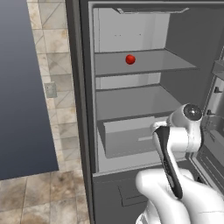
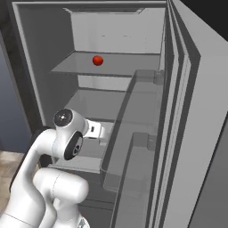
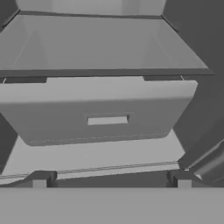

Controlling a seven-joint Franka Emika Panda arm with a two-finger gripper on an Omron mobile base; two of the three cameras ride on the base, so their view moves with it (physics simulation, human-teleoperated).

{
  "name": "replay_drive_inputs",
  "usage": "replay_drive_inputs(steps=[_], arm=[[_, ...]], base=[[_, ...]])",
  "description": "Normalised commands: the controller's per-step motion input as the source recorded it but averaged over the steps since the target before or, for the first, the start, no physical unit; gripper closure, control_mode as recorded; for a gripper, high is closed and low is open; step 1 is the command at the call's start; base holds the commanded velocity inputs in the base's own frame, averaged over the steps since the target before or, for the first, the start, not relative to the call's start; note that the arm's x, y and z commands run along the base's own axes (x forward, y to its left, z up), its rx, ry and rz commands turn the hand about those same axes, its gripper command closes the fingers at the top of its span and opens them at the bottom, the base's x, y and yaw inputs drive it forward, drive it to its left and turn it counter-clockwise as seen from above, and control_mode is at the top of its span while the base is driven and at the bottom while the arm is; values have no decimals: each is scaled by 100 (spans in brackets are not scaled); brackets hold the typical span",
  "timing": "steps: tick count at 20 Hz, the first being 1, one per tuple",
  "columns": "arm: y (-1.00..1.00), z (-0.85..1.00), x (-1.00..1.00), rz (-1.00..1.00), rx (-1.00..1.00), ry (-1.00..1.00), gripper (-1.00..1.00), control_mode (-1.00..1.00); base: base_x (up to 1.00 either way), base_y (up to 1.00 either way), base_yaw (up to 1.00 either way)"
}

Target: Place one tomato and one chicken drumstick in each tupperware on the nearby counter, to pack two identical lunches.

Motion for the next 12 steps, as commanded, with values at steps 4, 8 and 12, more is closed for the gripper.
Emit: replay_drive_inputs(steps=[4,8,12], arm=[[0,55,0,15,0,-12,-100,-100],[6,71,-7,10,0,-12,-100,-100],[38,93,-2,0,-3,-2,-100,-100]], base=[[0,0,0],[0,0,0],[0,0,0]])
